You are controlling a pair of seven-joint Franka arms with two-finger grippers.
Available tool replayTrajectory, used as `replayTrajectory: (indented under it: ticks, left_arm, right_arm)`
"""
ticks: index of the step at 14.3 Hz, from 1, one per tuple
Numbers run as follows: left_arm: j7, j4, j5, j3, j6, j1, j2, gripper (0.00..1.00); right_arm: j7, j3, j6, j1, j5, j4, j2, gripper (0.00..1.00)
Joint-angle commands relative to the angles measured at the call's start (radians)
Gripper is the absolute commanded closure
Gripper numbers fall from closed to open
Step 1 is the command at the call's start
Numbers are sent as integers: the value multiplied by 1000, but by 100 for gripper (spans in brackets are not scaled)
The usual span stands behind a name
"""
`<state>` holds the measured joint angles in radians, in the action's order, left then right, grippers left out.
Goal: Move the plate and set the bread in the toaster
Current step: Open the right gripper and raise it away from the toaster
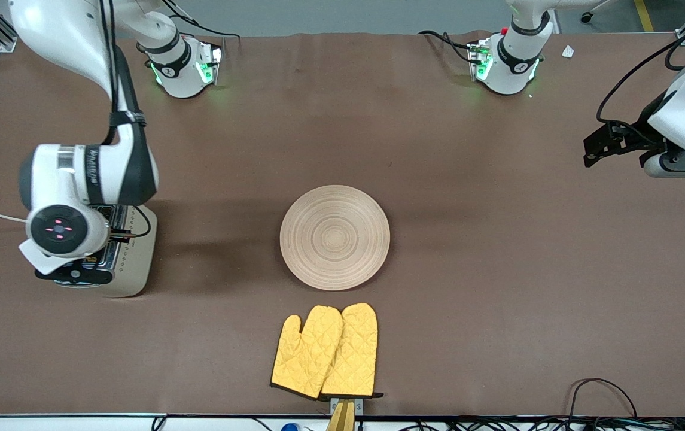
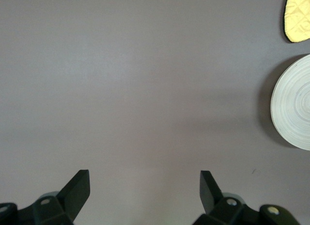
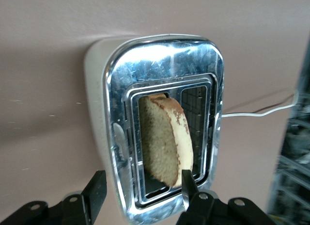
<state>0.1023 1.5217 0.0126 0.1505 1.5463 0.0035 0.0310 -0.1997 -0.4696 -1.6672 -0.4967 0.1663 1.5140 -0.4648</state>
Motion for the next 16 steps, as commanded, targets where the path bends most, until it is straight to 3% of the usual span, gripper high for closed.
replayTrajectory:
  ticks: [1,3,5,7,8,10,16]
  left_arm:
    - [-15,2,-13,3,-2,6,-16,0]
    - [-15,2,-10,3,-2,6,-16,0]
    - [-16,-1,-10,3,-2,6,-17,0]
    - [-16,-5,-6,3,-5,6,-17,0]
    - [-16,-5,-6,3,-6,7,-17,0]
    - [-15,-5,0,3,-6,6,-16,0]
    - [-10,-26,3,3,-8,4,-11,0]
  right_arm:
    - [34,13,9,18,-59,40,138,20]
    - [39,11,4,21,-123,75,230,13]
    - [39,11,1,21,-133,94,316,11]
    - [39,11,6,27,-146,94,371,7]
    - [48,9,9,46,-158,94,389,0]
    - [158,29,32,116,-179,86,408,0]
    - [175,378,95,475,-179,83,475,0]
